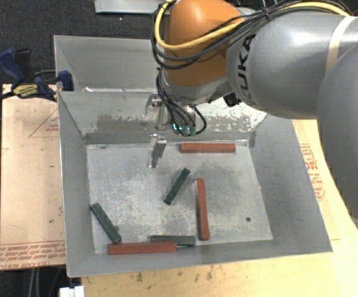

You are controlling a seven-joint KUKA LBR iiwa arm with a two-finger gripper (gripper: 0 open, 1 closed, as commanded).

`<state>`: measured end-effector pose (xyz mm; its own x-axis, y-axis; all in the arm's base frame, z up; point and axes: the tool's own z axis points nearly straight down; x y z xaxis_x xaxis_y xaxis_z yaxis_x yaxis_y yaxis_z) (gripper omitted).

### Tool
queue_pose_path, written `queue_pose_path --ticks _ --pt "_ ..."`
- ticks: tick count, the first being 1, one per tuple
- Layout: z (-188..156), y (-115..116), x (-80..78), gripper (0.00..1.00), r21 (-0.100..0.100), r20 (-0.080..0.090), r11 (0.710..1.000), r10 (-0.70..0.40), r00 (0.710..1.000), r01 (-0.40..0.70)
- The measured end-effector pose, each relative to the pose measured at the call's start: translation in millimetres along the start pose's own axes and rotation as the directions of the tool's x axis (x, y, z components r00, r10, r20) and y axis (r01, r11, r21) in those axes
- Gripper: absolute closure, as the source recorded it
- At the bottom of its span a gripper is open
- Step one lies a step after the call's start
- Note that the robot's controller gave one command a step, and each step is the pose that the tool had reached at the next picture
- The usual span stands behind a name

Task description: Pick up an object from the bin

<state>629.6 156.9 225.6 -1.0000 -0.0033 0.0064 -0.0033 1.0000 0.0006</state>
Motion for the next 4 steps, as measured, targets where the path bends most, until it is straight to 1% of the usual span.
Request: queue_pose_path --ticks 1,2,3,4 --pt "-5.0 -0.7 -1.6 0.0 -0.001 0.008 1.0 0.002 1.0 -0.002" --pt "29.7 -23.5 13.3 0.0 -0.002 0.013 0.998 -0.065 0.998 0.065" --pt "89.0 -68.0 22.6 0.0 0.001 0.011 0.984 -0.176 0.984 0.176" --pt "146.1 -69.0 13.9 1.0 0.0 0.02 0.988 -0.154 0.988 0.154"
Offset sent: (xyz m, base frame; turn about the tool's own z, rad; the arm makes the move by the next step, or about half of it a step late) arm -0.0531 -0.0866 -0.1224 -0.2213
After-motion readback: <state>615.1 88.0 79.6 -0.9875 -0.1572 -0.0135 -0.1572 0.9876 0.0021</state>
